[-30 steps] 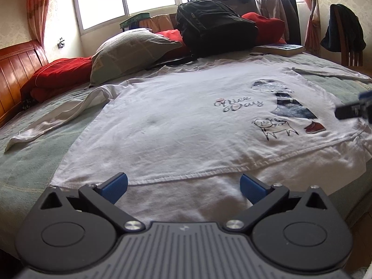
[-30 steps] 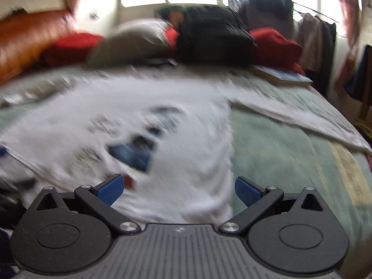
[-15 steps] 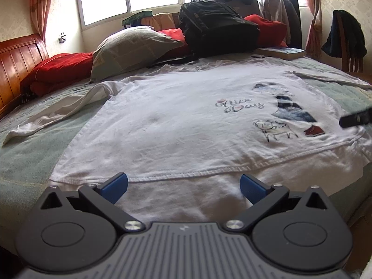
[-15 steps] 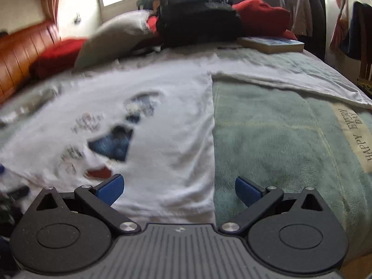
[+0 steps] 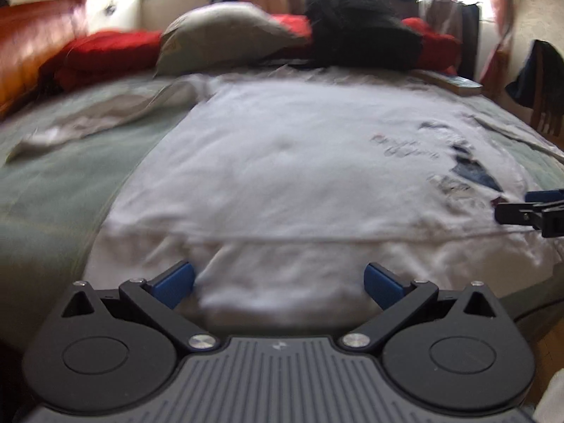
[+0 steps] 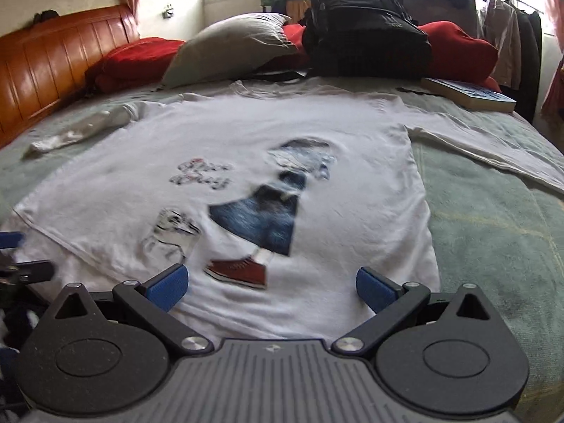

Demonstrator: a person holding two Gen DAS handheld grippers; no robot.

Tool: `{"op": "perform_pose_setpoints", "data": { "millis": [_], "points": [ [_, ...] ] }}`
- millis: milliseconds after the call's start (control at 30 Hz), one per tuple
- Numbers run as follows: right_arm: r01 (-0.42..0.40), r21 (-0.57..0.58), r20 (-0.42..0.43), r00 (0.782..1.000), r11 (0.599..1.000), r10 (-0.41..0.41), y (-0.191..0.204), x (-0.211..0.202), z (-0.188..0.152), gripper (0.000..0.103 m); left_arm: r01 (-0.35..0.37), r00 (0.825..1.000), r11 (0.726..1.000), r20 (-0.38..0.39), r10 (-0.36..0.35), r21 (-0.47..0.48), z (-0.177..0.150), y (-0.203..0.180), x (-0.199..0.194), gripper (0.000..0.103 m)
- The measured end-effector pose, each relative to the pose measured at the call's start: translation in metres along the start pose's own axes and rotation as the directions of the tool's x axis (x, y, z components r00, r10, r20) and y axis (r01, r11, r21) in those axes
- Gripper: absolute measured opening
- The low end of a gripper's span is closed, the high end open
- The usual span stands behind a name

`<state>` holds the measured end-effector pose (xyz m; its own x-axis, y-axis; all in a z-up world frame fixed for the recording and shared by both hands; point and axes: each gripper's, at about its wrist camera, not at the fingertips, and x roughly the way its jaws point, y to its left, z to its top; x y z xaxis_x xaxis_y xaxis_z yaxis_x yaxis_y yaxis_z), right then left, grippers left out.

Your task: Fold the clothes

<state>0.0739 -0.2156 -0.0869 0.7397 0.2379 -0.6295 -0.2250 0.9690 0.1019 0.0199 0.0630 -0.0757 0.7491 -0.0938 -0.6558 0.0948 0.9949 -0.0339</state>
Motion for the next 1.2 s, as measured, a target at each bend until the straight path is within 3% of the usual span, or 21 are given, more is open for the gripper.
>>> {"op": "perform_pose_setpoints", "data": {
  "millis": [233,367,500,633,733,833,1000,1100,1200],
  "points": [
    [0.022,-0.02,0.004,1.0,1.0,-0.022,0.003,0.006,-0.002,0.103,0.074,0.994,0.997,0.085,-0.075,0.007,0.031,0.018,-0.01,0.102],
    [0.01,-0.019,0.0,1.0,1.0,-0.01,0.0,0.005,-0.001,0.103,0.118,0.993,0.991,0.011,-0.117,-0.071,0.035,0.037,0.02,0.102],
    [0.009,-0.018,-0.036,0.999,1.0,-0.01,-0.005,0.002,0.008,0.103,0.109,0.994,0.992,0.008,-0.108,-0.071,0.027,0.049,0.018,0.102],
    [0.026,0.03,-0.034,0.999,0.999,-0.025,-0.019,0.002,0.034,0.103,0.033,0.999,0.995,-0.031,-0.036,-0.091,0.031,0.059,0.004,0.102],
    [0.01,0.053,-0.022,1.0,0.999,-0.009,-0.023,0.009,0.062,0.103,0.057,0.998,0.994,0.0,-0.057,-0.092,0.043,0.063,-0.007,0.102],
    [-0.059,-0.007,0.0,0.998,0.998,0.059,-0.009,0.024,0.094,0.103,0.113,0.993,0.989,0.04,-0.11,-0.093,0.066,0.061,-0.011,0.102],
    [-0.169,-0.15,0.019,0.985,0.974,0.173,0.025,0.052,0.139,0.103,0.174,0.984,0.983,0.043,-0.172,-0.063,0.102,0.04,0.029,0.102],
    [-0.188,-0.201,0.007,0.981,0.961,0.193,0.036,0.07,0.157,0.103,0.17,0.983,0.974,-0.042,-0.178,-0.148,0.102,0.043,0.066,0.102],
    [-0.207,-0.251,-0.006,0.977,0.946,0.212,0.048,0.088,0.174,0.103,0.149,0.983,0.974,-0.085,-0.166,-0.172,0.098,0.048,0.072,0.102]
  ]
}}
